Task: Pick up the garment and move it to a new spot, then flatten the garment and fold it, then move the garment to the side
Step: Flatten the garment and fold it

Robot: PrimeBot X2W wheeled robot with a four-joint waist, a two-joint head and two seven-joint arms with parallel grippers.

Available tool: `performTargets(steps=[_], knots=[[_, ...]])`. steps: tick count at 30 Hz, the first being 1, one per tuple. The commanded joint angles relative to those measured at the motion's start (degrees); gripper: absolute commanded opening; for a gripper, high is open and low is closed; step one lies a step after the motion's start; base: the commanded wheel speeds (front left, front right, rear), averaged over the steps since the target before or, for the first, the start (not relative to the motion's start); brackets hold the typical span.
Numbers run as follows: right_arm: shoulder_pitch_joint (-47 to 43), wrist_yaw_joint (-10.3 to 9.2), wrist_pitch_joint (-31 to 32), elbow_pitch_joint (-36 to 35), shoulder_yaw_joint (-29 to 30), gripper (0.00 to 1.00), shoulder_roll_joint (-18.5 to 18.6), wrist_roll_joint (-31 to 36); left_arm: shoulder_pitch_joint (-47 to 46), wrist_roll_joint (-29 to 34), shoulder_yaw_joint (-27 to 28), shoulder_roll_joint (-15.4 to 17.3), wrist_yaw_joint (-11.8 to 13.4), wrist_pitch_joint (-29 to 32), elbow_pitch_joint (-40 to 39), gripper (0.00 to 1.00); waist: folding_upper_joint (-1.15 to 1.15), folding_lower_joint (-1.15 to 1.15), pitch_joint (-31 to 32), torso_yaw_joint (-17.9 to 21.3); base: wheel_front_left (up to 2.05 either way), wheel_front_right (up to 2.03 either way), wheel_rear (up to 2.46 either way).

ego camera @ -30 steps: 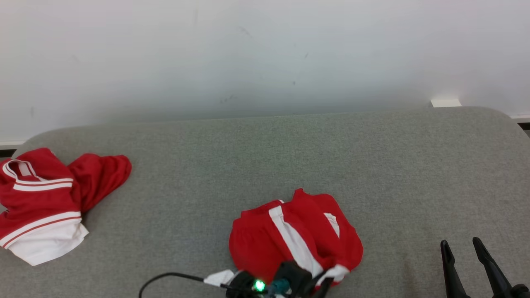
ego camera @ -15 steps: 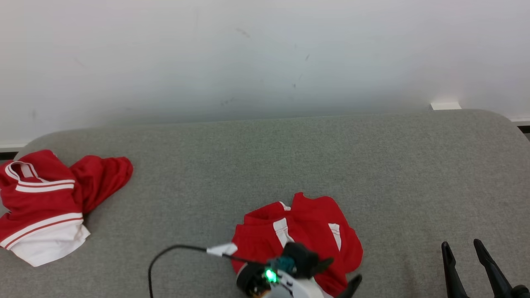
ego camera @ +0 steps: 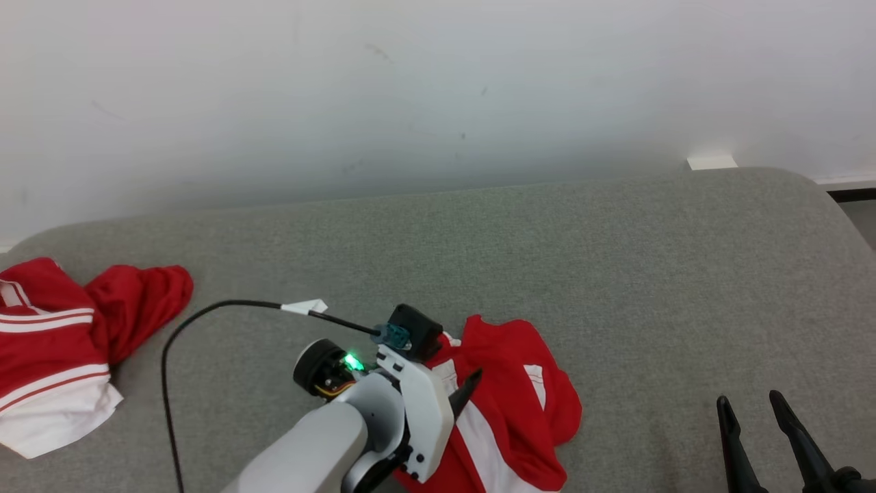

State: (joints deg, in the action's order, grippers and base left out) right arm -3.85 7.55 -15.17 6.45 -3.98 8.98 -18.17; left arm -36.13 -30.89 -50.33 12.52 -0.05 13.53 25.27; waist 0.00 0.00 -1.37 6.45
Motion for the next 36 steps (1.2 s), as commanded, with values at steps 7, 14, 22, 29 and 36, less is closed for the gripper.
performTargets(steps=[7, 14, 22, 29, 36], knots=[[-0.3, -0.12, 0.0, 0.1, 0.3, 1.00, 0.7, -0.8, -1.4, -1.6, 0.4, -1.8, -0.3, 0.2, 8.1, 1.00, 0.00, 0.00, -1.4, 1.2, 0.00, 0.00, 0.00], [0.2, -0.12, 0.0, 0.1, 0.3, 1.00, 1.2, -0.8, -0.6, -1.2, -0.8, -3.6, -0.3, -1.2, 12.9, 1.00, 0.00, 0.00, -1.5, 1.3, 0.00, 0.00, 0.00], [0.0, -0.12, 0.0, 0.1, 0.3, 1.00, 1.3, -0.5, -0.7, -0.9, -2.7, -4.5, -1.5, -0.1, 14.4, 0.44, 0.00, 0.00, -1.1, 0.8, 0.00, 0.00, 0.00], [-0.4, -0.13, 0.0, 0.3, 0.2, 1.00, 1.0, -0.5, 0.3, -2.5, -3.4, -4.1, -2.4, 2.7, 12.7, 0.00, 0.00, 0.00, -0.6, 0.7, 0.00, 0.00, 0.00], [-0.1, -0.12, 0.0, 0.3, 0.0, 1.00, 0.9, -0.4, -4.5, -6.1, 2.1, -4.7, -1.2, 0.7, 8.0, 0.00, 0.00, 0.00, -0.1, 1.0, 0.00, 0.00, 0.00]])
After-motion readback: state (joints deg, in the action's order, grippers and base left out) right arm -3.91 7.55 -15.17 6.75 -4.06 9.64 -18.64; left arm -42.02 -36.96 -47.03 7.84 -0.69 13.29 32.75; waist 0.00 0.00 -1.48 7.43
